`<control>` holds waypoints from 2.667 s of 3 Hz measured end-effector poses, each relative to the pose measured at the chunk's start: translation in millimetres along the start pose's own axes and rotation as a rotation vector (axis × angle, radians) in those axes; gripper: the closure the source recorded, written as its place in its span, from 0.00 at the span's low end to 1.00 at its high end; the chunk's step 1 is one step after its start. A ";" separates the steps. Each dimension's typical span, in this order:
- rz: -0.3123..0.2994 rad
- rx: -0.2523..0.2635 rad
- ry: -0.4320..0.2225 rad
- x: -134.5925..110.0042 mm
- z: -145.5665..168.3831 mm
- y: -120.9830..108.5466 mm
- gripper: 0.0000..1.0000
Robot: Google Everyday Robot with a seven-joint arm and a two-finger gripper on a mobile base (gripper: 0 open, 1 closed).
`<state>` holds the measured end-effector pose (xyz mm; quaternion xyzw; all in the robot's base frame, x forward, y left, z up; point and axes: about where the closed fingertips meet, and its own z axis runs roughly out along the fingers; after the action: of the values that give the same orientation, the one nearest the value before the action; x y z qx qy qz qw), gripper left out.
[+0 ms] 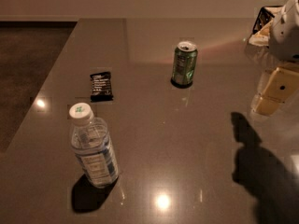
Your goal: Knock blue plastic bottle over
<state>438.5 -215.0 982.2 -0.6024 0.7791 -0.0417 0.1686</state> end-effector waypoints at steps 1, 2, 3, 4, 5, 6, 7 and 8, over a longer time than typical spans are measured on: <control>0.000 0.000 0.000 0.0 0.0 0.0 0.00; -0.029 -0.055 -0.116 -14.5 16.1 22.8 0.00; -0.043 -0.096 -0.269 -35.2 29.7 44.4 0.00; -0.036 -0.135 -0.416 -59.7 38.2 63.8 0.00; -0.028 -0.175 -0.552 -85.7 43.7 78.9 0.00; -0.029 -0.204 -0.667 -109.9 53.4 102.6 0.00; -0.028 -0.214 -0.708 -121.7 62.8 114.6 0.00; -0.044 -0.223 -0.749 -140.5 69.8 125.4 0.00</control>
Offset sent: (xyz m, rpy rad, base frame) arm -0.0295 0.0462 -0.0405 0.2482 0.0618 0.1546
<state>375.0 -37.6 912.9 -0.6071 0.6502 0.2622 0.3740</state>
